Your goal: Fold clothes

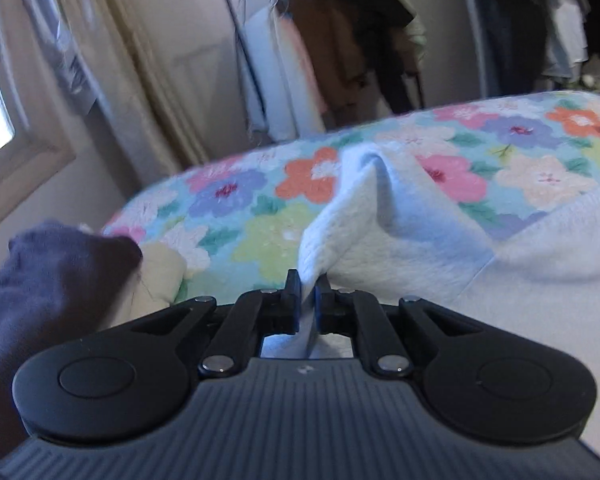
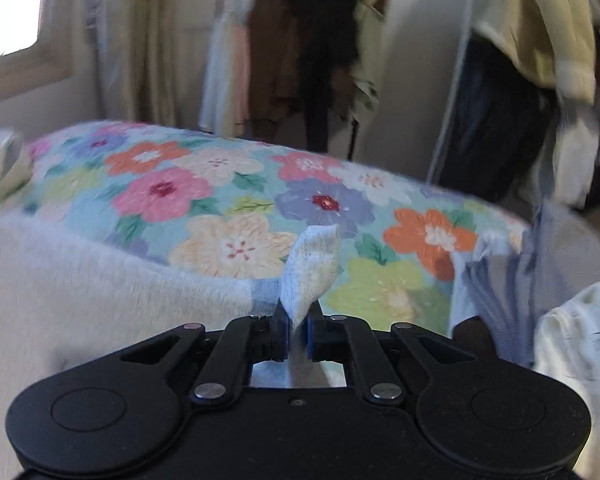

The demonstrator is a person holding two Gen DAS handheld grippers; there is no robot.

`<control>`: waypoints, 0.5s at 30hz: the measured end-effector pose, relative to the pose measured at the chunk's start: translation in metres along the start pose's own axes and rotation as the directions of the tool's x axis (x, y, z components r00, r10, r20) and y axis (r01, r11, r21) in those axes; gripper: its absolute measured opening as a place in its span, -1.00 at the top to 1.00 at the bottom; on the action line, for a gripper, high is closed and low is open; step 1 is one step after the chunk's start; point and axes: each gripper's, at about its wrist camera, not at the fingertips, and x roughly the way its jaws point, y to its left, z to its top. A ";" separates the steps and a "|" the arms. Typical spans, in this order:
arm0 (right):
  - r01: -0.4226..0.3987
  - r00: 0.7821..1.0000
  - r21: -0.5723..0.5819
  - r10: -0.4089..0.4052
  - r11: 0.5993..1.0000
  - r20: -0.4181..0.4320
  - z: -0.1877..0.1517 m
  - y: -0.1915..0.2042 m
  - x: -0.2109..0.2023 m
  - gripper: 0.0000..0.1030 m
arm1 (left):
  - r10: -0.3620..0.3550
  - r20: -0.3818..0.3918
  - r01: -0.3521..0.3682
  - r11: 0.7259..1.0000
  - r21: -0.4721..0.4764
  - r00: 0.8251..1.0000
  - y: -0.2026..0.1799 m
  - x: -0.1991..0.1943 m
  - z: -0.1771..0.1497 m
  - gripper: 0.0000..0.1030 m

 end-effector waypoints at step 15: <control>-0.022 1.000 -0.107 0.021 0.994 -0.011 -0.072 0.105 -0.075 -0.62 | -0.218 -0.139 0.154 0.917 -0.368 0.966 -0.011 -0.103 -0.098 -0.23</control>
